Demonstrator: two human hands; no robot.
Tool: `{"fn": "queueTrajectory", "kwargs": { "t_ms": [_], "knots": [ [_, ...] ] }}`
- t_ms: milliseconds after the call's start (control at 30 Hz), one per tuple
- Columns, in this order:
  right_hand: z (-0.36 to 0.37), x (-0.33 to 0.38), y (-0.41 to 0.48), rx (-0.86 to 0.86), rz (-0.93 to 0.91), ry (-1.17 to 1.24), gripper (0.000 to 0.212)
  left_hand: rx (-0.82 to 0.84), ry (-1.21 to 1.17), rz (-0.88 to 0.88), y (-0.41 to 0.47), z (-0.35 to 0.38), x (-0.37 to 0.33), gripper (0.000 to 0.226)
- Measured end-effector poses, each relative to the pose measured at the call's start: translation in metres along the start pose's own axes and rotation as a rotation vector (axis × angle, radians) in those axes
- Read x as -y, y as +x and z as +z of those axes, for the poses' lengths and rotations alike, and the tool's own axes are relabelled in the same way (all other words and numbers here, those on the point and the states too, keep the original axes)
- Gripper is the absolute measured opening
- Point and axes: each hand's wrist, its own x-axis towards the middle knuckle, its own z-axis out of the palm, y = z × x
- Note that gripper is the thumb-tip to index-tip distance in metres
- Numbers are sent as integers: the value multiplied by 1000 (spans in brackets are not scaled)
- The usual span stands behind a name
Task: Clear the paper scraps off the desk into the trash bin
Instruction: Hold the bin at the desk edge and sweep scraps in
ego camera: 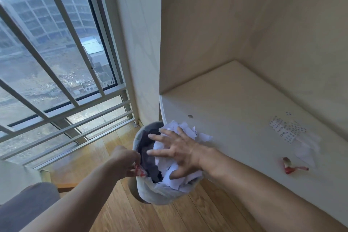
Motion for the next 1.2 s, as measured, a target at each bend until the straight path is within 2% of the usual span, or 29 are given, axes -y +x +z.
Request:
{"fn": "queueTrajectory", "kwargs": {
  "t_ms": [100,233,300,367,433,533,600,667,733,833,900,967,1067,1200],
  "knots": [
    [-6,-19,-13,-161,132,248,86,3,7,7,1,0,-2,21],
    [-5,-65,-19,-324,512,634,77,23,0,14,4,-1,-4,20],
    [4,-85,-14,-293,675,689,72,26,-5,16,4,-1,-5,19],
    [14,-91,-7,-203,746,695,69,32,-11,16,5,0,-7,18],
    [21,-84,2,-119,731,631,67,42,-18,18,5,0,-9,18],
    [22,-58,9,-46,558,496,67,44,-23,21,5,1,-10,15],
    [19,-43,5,-16,407,503,68,44,-15,24,4,1,-10,12],
    [15,-33,-4,-80,335,611,72,43,-6,28,2,2,-9,13],
    [13,-30,-19,-267,409,796,72,41,12,35,2,3,-7,12],
    [26,-32,-51,-597,731,1073,63,33,27,31,5,5,-1,12],
    [44,-29,-70,-633,944,1142,63,36,28,24,8,8,4,12],
    [64,-15,-77,-541,1007,1096,65,46,25,6,11,12,9,14],
    [81,22,-67,-489,841,981,63,73,31,-17,14,19,16,15],
    [72,56,-60,-528,570,1140,60,122,51,-49,15,27,21,20]
  ]
}}
